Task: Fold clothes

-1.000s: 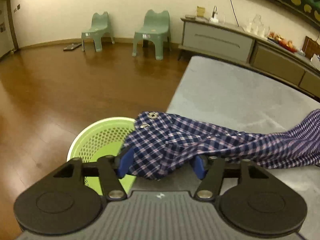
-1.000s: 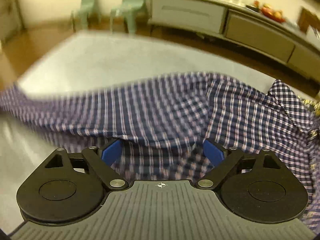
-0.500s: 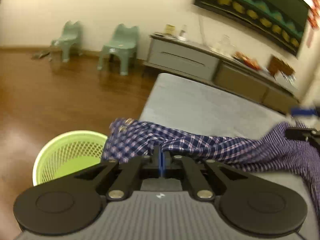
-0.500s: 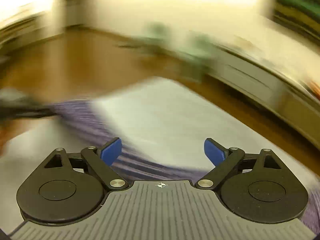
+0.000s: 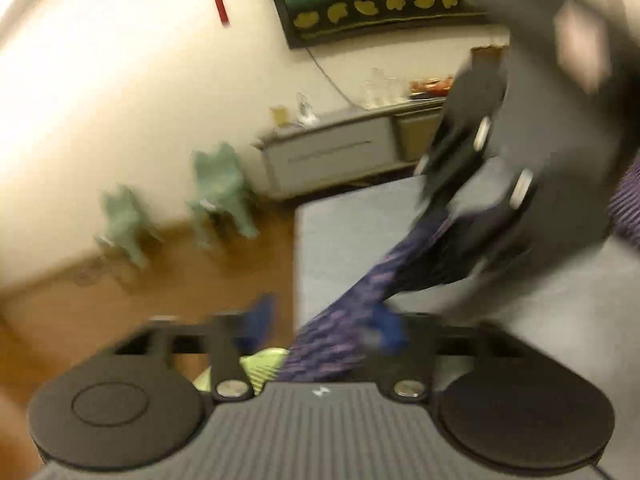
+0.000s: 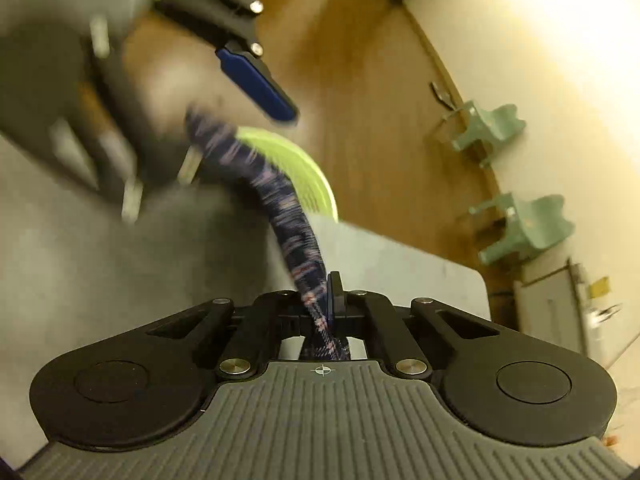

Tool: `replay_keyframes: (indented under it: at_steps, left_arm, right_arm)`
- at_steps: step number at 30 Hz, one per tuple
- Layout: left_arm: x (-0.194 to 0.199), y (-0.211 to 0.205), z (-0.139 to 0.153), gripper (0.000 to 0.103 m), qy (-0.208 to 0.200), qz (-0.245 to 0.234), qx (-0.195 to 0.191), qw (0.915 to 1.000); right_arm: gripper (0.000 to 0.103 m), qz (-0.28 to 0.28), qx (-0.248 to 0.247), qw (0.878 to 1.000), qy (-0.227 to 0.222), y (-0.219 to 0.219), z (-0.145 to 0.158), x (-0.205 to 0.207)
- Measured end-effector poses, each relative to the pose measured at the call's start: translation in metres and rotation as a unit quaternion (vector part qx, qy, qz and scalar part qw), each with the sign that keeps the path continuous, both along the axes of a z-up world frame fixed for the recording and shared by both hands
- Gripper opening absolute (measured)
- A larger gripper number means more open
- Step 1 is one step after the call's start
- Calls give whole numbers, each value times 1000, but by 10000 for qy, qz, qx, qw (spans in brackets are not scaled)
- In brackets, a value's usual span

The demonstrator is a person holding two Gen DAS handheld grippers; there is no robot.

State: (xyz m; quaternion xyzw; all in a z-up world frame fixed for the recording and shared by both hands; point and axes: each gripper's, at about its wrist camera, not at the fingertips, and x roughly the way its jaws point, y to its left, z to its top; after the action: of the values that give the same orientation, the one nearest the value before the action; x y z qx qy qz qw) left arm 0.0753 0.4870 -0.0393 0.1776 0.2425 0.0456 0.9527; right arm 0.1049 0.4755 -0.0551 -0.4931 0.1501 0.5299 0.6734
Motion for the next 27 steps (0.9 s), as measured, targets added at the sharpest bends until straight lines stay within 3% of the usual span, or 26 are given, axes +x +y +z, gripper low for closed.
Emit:
replay_keyframes:
  at_steps: [4, 6, 8, 9, 10, 11, 12, 13, 14, 15, 16, 19, 22, 24, 25, 27]
  left_arm:
    - [1, -12, -8, 85, -246, -318, -30, 9992]
    - [5, -22, -12, 81, -245, -542, 17, 9982]
    - [11, -31, -15, 44, -18, -855, -34, 9963]
    - [15, -33, -14, 19, 193, -1012, -188, 9945]
    - [18, -32, -11, 8, 385, -1117, -402, 9922]
    - [20, -28, -8, 8, 532, -1218, -688, 9887]
    - [20, -23, -2, 8, 645, -1323, -1088, 9831]
    - [19, -17, 3, 8, 750, -1426, -1565, 9745]
    - [19, -10, 7, 8, 845, -1574, -2092, 9614]
    - [17, -2, 11, 8, 891, -1802, -2662, 9427]
    - [14, 3, 15, 8, 862, -2021, -3095, 9251]
    - [3, 9, 27, 8, 685, -2495, -3811, 8876]
    - [-2, 0, 39, 7, 549, -2889, -4071, 8648]
    - [-2, -15, 46, 5, 517, -3153, -4153, 8517]
    - [-3, -26, 48, 5, 537, -3253, -4145, 8482]
    - [-6, -51, 47, 5, 658, -3245, -3923, 8582]
  right_arm:
    - [3, 56, 111, 9996, 251, -22, 26, 11]
    - [3, 59, 90, 9992, 392, -30, 32, 13]
    - [3, 0, 49, 9989, 459, -31, 38, 24]
    - [3, -64, 42, 9989, 472, -33, 41, 31]
    - [4, -130, 37, 9987, 484, -36, 44, 38]
    - [5, -299, 171, 9985, 426, -40, 47, 44]
    - [20, -469, 305, 9978, 368, -43, 50, 50]
    - [53, -638, 439, 9965, 310, -47, 52, 56]
    - [67, -808, 575, 9948, 251, -51, 55, 62]
    - [82, -1082, 848, 9903, 211, -59, 61, 66]
    - [88, -1422, 1160, 9827, 264, -74, 66, 72]
    - [91, -2469, 2021, 9461, 557, -133, 72, 81]
    - [95, -3311, 2719, 8956, 1196, -206, 61, 86]
    - [94, -3857, 3045, 8531, 1755, -253, 44, 88]
    - [93, -4151, 3156, 8282, 2052, -274, 32, 89]
    - [89, -4637, 3308, 7836, 2479, -310, 11, 80]
